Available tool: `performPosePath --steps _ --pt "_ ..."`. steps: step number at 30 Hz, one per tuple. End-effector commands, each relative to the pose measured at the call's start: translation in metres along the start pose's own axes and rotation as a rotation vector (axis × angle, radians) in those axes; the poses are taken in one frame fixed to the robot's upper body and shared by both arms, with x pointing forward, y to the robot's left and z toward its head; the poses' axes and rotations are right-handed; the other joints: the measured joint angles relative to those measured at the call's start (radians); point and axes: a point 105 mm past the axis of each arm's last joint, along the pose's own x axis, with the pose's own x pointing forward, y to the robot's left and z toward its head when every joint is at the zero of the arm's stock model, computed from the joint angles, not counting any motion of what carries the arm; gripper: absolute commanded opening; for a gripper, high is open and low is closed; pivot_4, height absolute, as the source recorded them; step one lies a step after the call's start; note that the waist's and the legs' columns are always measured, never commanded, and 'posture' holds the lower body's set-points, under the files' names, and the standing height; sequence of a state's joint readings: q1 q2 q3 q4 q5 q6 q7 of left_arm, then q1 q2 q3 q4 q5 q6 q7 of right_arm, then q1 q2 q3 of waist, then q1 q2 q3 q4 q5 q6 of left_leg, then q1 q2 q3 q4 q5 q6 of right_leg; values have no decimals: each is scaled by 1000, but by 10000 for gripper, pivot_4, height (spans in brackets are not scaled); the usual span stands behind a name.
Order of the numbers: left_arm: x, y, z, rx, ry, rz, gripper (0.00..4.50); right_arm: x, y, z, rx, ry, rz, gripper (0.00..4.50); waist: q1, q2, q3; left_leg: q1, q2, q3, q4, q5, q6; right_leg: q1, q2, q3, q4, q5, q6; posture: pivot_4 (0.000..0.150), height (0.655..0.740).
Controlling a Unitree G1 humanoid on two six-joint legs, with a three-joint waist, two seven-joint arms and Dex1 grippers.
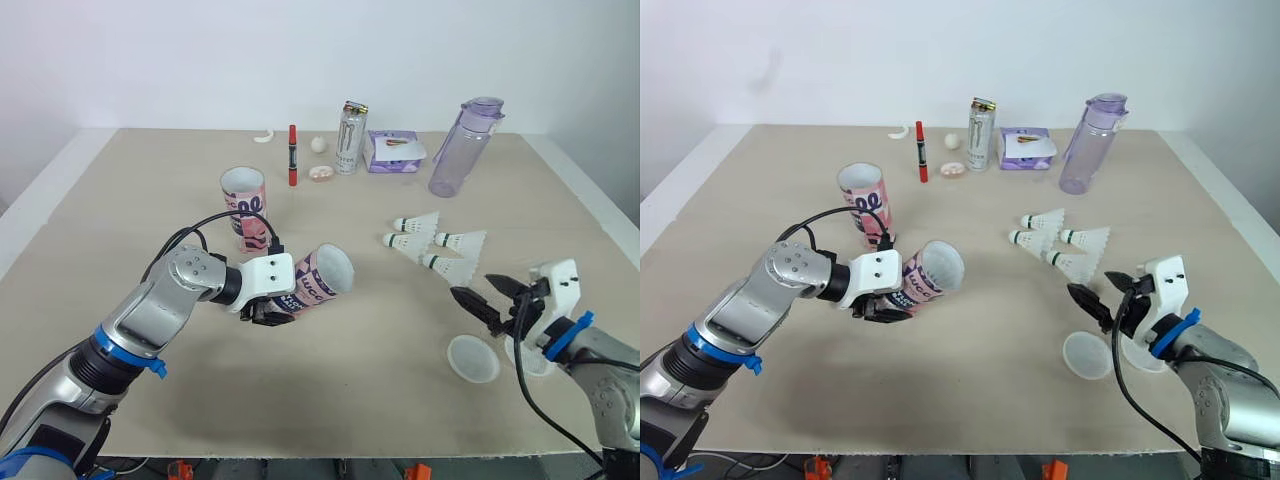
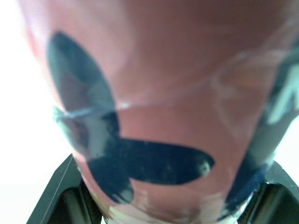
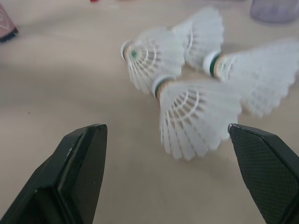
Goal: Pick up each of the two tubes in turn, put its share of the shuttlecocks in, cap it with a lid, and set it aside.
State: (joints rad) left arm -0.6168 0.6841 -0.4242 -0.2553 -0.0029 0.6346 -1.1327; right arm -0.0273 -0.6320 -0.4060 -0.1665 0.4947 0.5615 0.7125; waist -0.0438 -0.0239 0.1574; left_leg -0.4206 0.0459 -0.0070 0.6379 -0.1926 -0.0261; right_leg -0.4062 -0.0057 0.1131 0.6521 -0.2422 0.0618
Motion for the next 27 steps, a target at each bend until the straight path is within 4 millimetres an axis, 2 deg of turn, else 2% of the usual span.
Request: performPosePath --steps 1,14,26,27 --pt "5 -8 -7 -19 23 -31 28677 7 -5 10 17 -52 -9 44216 0 0 0 0 0 0 0 0 0 0 0 0 0 0 0 1500 7400" --pt "4 -11 -7 -23 27 -24 28677 35 4 11 57 -70 52 44216 -1 0 0 0 0 0 0 0 0 0 0 0 0 0 0 1500 7400" --pt "4 -11 -6 -26 27 -17 28677 48 -4 14 182 -56 49 44216 -1 0 0 -1 0 0 0 0 0 0 0 0 0 -1 1 1500 7400" --pt "4 -11 -6 -27 27 -17 28677 48 -4 13 183 -51 49 40511 -1 0 0 -1 0 0 0 0 0 0 0 0 0 -1 1 1500 7400"
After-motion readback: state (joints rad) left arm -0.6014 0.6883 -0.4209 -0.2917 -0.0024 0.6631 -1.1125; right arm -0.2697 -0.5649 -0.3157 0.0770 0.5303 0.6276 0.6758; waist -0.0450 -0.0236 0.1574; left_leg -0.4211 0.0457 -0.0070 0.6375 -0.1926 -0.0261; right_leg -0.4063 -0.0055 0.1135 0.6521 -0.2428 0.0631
